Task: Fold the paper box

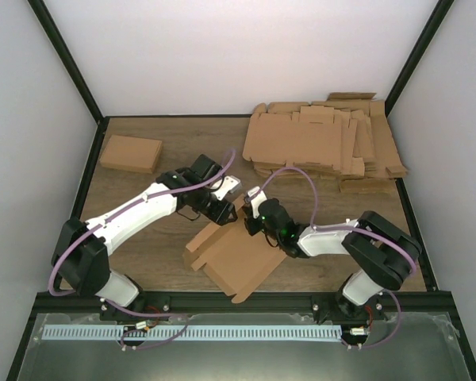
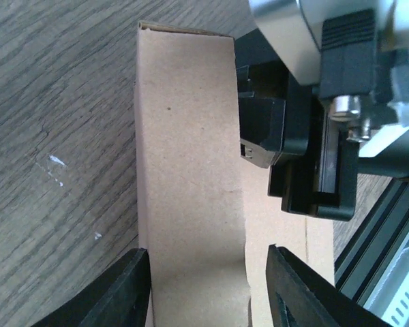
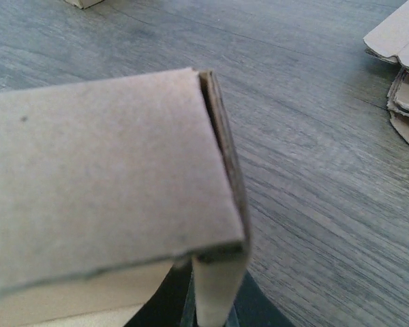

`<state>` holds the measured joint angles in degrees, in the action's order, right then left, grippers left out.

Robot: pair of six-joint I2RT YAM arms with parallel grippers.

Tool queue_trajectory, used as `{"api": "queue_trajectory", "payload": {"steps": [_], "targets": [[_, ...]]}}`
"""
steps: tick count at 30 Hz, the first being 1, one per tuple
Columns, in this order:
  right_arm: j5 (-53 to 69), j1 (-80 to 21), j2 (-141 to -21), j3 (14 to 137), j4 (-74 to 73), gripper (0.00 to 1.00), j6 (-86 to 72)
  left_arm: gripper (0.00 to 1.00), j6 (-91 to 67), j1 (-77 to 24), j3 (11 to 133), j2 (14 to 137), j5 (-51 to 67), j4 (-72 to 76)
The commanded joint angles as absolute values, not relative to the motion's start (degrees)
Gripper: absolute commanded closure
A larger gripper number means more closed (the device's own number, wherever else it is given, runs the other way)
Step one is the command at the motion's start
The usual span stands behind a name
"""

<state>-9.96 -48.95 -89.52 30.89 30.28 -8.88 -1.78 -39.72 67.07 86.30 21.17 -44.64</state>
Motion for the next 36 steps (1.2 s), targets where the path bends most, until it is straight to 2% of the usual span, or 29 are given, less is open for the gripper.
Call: {"api": "queue_trajectory", "payload": {"steps": [1,8,12,17,20,22,32,36], "targets": [[-11.82,-49.04,-89.83,32.03,32.64,0.94,-8.75,0.45,-1.93,-41.21,67.66,84.87,27.59,-42.42],[-8.09,-49.0,-87.71,30.49,32.97,0.9,-8.68,0.17,-0.51,-41.2,66.61,81.25,23.55,-40.82],[-6.84,-49.04,-87.28,29.04,34.9,0.81,-7.91,0.16,0.38,-41.22,65.95,80.81,22.35,-40.61],[-5.29,-49.04,-87.58,28.62,35.16,0.79,-7.5,0.18,0.35,-41.19,65.23,81.36,20.59,-40.32],[-5.25,-49.04,-87.1,27.92,35.2,0.72,-7.92,0.18,0.59,-41.14,65.19,81.47,19.73,-40.26],[-5.53,-49.04,-86.78,27.05,35.83,0.63,-8.55,0.18,0.78,-41.16,65.21,81.41,19.37,-39.98],[-7.8,-49.0,-89.22,28.56,37.18,0.64,-8.64,0.18,0.44,-41.17,64.93,81.08,18.98,-38.77],[-9.69,-49.04,-90.08,29.09,37.0,0.45,-10.44,0.16,-0.54,-41.14,65.18,79.2,15.29,-38.32]]}}
